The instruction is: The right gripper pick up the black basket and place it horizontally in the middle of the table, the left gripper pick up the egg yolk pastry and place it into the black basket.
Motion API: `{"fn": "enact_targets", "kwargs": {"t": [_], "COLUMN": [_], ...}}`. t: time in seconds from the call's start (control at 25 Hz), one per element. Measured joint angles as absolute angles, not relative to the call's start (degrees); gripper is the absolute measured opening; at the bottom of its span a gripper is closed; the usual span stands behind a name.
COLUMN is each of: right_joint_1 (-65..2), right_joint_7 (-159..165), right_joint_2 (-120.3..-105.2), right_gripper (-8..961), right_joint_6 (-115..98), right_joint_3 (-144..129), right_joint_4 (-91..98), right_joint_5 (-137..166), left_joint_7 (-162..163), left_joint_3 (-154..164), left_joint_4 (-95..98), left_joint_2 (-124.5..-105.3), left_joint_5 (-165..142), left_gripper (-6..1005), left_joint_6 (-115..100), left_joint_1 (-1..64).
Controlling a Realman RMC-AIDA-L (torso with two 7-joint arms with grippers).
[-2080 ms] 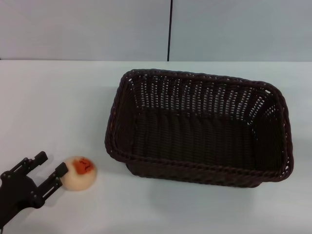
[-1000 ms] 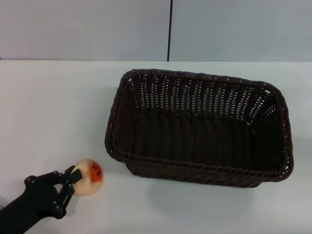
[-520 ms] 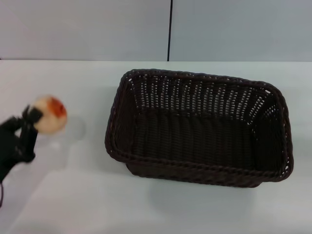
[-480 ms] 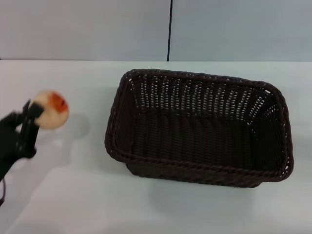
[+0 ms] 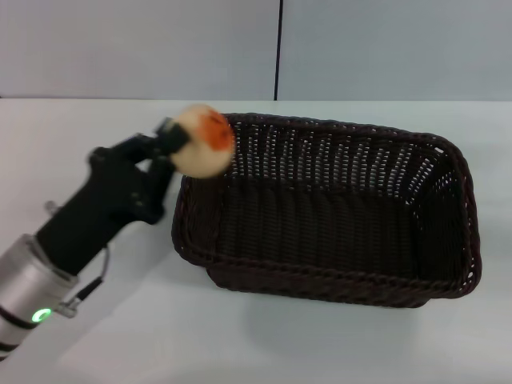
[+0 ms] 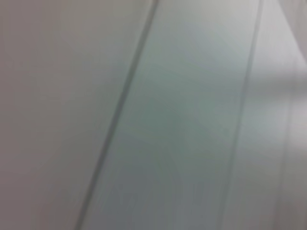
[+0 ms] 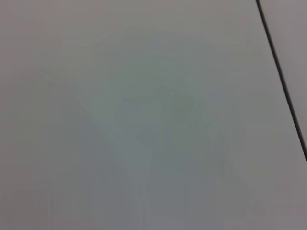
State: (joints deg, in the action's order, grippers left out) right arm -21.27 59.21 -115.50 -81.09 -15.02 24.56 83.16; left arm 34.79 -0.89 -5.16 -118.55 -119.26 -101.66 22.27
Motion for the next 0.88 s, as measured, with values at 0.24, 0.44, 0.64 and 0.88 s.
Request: {"fn": "enact_targets", "kwargs": {"t": [0.24, 0.44, 0.64, 0.88], "right_joint_1": [-21.3, -21.4, -21.2, -20.7], "right_joint_7": [59.1, 59.1, 59.1, 58.7], "right_joint_2": [-115.50, -115.48, -115.74, -115.91], "right_gripper": [434, 434, 434, 434], "right_joint_6": [-80.4, -80.5, -80.7, -80.3], "right_joint_3": [-14.9, -14.9, -14.9, -13.8], "right_joint_4": [24.2, 24.2, 24.1, 23.0], "right_joint_5": [83.0, 79.8, 74.7, 69.9], "left_joint_7": [35.1, 35.2, 34.8, 31.0], "left_joint_3": [3.7, 3.6, 1.3, -9.1], "left_joint_4": [-5.2, -6.4, -6.7, -6.7], "left_joint_2": [-118.60, -118.67, -118.59, -118.51], "left_joint_5": [-119.3, -119.3, -118.8, -118.7], "left_gripper": [69, 213, 387, 555], "left_joint_6": [-99.1, -98.8, -100.2, -104.5], "left_joint_1": [24.7, 24.9, 24.3, 19.9]}}
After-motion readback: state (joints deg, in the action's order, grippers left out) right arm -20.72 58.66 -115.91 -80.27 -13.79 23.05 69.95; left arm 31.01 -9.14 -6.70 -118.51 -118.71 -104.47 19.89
